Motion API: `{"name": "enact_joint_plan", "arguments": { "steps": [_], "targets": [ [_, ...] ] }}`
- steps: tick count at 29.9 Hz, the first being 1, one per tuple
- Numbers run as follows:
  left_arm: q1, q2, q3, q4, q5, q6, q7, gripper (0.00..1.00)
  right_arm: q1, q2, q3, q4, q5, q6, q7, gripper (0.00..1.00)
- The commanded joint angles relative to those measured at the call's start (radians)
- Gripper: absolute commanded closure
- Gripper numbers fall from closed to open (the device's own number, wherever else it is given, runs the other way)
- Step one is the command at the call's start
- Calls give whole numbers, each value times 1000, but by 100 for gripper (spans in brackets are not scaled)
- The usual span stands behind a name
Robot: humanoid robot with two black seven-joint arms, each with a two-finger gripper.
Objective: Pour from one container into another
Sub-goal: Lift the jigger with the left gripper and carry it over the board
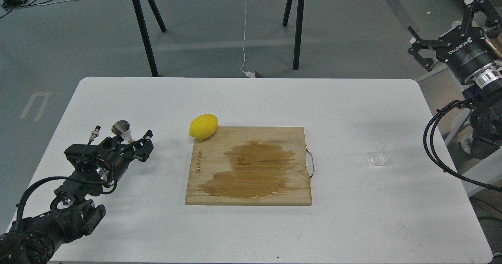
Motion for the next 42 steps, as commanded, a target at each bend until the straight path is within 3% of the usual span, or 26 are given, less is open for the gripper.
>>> {"name": "enact_joint_plan", "arguments": {
  "steps": [1, 9, 14, 22, 32, 36, 39, 42],
  "targets": [
    [0, -13, 1, 40, -1, 0, 0, 44, 0, 0, 0, 0, 0, 0, 0, 1],
    [0, -35, 12, 58, -1, 0, 0, 71, 0, 0, 8, 0, 0, 0, 0, 1],
    [0, -35, 18, 58, -4, 0, 0, 96, 0, 0, 9, -2, 0, 0, 0, 1],
    [-85, -19, 16, 26, -18, 0, 0, 99, -3, 0, 9, -2, 0, 0, 0, 1],
    [-307, 43, 84, -388, 41, 0, 0, 99, -3, 0, 11, -14, -5, 0, 0, 1],
    [-306, -25, 163, -506, 173, 0, 0, 99, -4, 0, 9, -19, -5, 0, 0, 1],
    [-269, -137, 170, -508, 282, 0, 0, 99, -6, -2, 11, -23, -5, 0, 0, 1],
    [-243, -145, 171, -506, 328, 0, 0, 98, -6, -5, 11, -25, -5, 0, 0, 1]
  ]
}}
